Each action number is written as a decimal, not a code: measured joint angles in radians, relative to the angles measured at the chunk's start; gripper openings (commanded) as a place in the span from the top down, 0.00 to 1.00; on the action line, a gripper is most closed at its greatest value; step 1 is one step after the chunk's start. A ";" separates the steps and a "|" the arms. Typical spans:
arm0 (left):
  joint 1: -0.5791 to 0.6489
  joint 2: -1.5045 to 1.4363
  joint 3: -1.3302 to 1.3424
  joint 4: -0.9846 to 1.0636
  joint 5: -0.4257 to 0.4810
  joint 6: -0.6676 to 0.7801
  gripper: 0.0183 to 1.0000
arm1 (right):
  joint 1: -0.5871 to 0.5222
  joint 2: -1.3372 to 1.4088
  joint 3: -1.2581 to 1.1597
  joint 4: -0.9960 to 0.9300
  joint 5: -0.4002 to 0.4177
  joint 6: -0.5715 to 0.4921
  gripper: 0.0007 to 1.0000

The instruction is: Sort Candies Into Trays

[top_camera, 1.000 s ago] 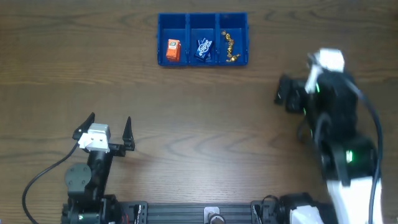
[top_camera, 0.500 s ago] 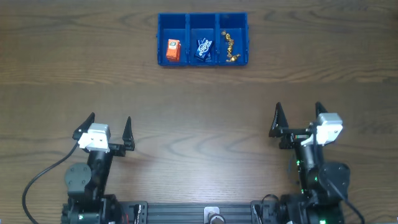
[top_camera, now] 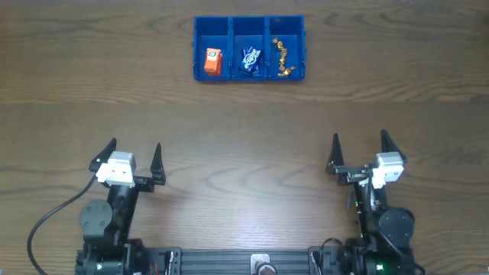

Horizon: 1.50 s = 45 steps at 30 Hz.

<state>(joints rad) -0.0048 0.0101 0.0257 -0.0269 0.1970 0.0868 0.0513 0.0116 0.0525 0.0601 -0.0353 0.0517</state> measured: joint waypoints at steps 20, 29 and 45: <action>0.000 0.000 0.000 0.000 0.000 0.000 0.00 | 0.000 -0.003 -0.045 -0.130 0.005 -0.012 0.00; 0.000 0.000 0.000 0.000 0.000 0.000 0.00 | 0.000 -0.003 -0.045 -0.130 0.005 -0.012 0.00; 0.000 0.000 0.000 0.000 0.000 0.000 0.00 | 0.000 -0.003 -0.045 -0.130 0.005 -0.012 0.00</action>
